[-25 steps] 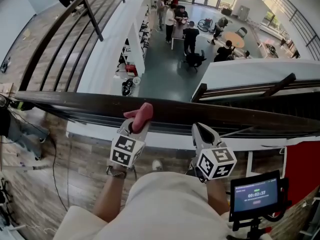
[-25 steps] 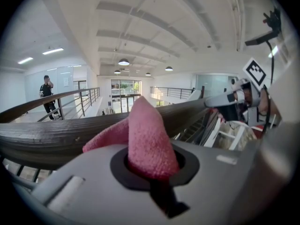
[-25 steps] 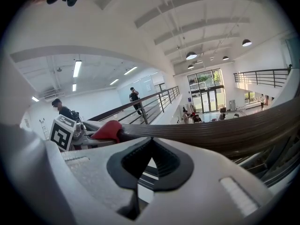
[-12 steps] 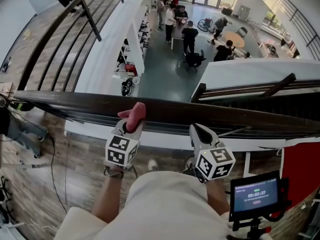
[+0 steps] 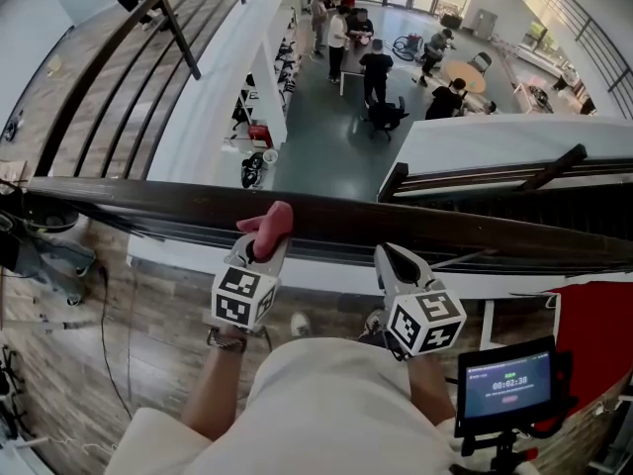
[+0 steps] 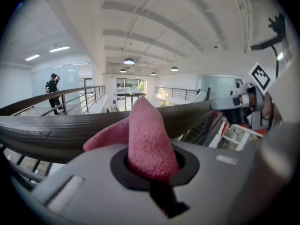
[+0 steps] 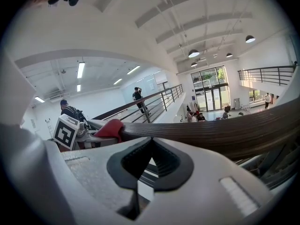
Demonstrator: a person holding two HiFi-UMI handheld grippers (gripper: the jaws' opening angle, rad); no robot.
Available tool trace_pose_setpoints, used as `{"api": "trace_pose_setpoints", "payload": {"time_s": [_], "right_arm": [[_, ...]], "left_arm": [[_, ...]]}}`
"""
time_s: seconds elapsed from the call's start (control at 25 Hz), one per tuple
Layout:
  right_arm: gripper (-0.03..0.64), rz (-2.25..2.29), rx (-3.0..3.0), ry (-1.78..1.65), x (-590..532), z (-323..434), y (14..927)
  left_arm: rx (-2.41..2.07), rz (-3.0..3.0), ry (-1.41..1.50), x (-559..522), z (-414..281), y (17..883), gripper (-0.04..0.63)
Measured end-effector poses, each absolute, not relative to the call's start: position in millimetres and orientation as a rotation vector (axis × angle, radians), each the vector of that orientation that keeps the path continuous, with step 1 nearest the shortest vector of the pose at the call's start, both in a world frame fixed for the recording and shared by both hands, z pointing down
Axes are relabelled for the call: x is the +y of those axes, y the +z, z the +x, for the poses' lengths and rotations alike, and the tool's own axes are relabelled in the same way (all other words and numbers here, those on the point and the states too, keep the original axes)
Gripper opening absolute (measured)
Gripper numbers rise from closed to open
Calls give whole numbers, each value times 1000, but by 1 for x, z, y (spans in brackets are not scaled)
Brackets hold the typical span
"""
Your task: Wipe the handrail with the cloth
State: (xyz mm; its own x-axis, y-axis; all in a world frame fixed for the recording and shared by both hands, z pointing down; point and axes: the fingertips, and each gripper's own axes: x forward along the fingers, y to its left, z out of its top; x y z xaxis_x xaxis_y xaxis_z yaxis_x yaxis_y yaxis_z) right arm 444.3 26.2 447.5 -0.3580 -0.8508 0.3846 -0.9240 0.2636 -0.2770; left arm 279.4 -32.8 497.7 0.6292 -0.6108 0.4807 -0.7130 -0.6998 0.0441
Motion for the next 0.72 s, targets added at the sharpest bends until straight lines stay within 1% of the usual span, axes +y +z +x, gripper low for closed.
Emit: {"api": "trace_pose_setpoints", "payload": {"time_s": [0.72], "right_arm": [[3,1678,-2352,713,31,458,455]], "left_arm": [[-1048,2601,620,-21,296,500,35]]}}
